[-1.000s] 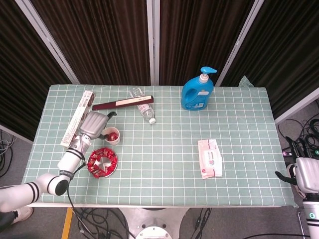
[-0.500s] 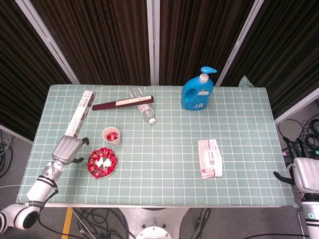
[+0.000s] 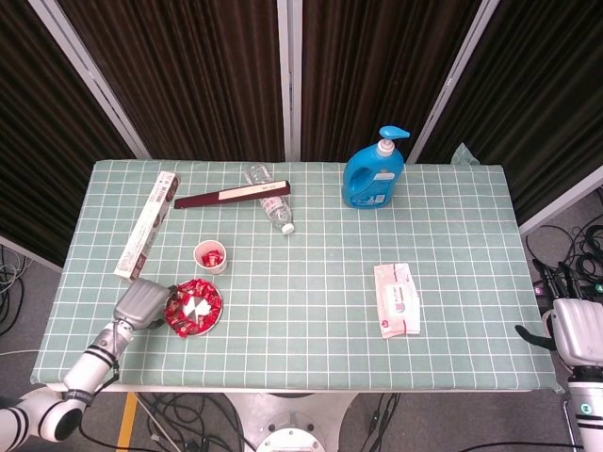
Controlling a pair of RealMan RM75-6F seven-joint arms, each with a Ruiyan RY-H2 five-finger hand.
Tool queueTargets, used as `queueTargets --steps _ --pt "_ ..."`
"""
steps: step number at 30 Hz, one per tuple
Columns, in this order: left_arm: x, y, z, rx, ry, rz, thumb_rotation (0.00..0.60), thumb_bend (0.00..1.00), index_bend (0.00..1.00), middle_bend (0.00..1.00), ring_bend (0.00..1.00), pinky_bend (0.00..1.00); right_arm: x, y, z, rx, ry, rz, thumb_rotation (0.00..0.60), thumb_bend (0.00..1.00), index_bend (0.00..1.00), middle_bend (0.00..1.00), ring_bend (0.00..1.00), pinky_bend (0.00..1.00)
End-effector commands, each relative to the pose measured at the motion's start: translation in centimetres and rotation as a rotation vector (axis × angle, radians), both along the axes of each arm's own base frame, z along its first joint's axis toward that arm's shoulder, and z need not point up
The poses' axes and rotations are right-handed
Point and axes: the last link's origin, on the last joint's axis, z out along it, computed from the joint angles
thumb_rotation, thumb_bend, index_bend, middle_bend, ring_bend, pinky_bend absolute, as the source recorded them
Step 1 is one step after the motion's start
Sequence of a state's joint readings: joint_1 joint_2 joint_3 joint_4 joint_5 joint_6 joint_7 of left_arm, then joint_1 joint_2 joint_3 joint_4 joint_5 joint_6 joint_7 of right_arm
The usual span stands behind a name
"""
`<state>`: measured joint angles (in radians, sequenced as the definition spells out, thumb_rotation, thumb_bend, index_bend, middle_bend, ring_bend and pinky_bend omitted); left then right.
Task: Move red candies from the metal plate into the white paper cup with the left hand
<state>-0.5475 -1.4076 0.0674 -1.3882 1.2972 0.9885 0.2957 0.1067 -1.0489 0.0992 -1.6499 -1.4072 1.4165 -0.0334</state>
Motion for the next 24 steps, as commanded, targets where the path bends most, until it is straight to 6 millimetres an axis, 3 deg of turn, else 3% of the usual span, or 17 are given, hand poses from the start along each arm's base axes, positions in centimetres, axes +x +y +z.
queueTargets --steps 1,13,24 --pt "0.3 0.2 -0.2 -0.001 -0.007 -0.008 0.6 0.21 0.48 0.99 0.98 1.0 0.0 0.0 0.0 0.001 0.0 0.0 0.6 0.02 0.0 0.16 0.0 0.38" --pt "0.3 1.4 -1.1 0.001 0.068 -0.059 0.6 0.22 0.47 0.99 0.98 1.0 0.0 0.2 0.0 -0.002 0.0 -0.004 0.6 0.02 0.0 0.16 0.0 0.39" --pt "1.7 1.3 -2.1 -0.03 0.011 -0.091 0.6 0.19 0.47 0.99 0.98 1.0 0.1 0.1 0.0 -0.001 0.001 -0.002 0.6 0.02 0.0 0.17 0.0 0.39"
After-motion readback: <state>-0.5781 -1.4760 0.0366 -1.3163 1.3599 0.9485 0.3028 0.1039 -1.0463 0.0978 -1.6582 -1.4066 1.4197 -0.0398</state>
